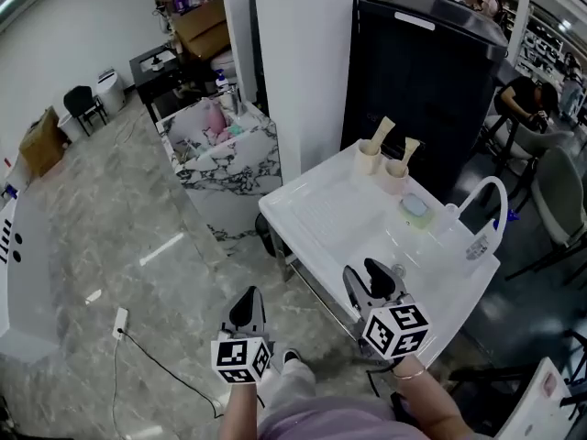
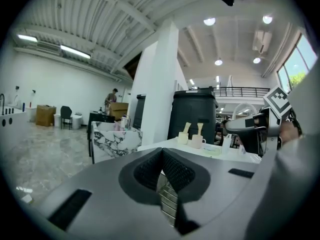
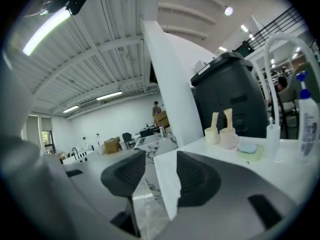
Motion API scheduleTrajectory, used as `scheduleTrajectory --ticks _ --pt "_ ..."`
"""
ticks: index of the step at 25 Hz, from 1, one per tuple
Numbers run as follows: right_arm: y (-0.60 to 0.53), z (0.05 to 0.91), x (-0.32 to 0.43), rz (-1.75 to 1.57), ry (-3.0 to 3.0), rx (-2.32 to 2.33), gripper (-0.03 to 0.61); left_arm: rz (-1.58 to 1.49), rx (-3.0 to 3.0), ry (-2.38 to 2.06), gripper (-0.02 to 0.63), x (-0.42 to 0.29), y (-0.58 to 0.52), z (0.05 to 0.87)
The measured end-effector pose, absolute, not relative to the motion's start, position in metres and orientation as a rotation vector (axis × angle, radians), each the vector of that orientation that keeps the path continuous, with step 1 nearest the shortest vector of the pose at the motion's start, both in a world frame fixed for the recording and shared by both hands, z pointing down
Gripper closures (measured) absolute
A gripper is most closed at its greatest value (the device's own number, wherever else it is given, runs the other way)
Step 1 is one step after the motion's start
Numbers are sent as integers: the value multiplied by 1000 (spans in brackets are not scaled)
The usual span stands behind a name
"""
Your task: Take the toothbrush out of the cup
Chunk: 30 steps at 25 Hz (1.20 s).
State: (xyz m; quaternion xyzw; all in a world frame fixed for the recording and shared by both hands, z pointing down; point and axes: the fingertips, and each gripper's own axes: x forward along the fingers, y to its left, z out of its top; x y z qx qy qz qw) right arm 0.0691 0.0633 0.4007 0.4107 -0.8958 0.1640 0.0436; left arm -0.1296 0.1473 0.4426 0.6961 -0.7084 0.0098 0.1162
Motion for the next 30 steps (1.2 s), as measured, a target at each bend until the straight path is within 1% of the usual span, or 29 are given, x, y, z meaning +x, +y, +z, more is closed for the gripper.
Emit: scheduleTrajectory --ticks 4,10,20,30 --pt "30 392 57 512 -2682 1406 391 26 2123 -1968 614 -151 103 441" --pt "-18 388 74 492 -2575 1613 393 42 2228 -1822 614 -151 42 449" --pt "-99 387 135 513 -2420 1895 399 101 2414 -1596 614 -101 -57 446" --pt "-188 399 181 505 -2304 1990 407 173 2475 -1473 614 -49 -140 453"
